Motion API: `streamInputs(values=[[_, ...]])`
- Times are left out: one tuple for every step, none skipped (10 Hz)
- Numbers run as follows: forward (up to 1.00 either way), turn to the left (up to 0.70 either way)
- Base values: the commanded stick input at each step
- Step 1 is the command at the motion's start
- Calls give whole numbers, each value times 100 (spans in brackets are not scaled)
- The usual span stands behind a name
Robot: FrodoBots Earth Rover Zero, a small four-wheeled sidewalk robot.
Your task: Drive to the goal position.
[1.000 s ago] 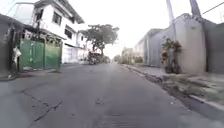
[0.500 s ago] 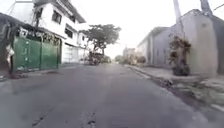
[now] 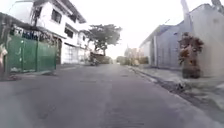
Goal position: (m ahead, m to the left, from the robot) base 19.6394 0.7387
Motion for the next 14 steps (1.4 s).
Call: streamInputs(values=[[100,-30],[100,-16],[100,-3],[100,0],[100,0],[100,0],[100,0],[100,0],[100,0],[100,0],[100,0],[100,0],[100,0],[100,0]])
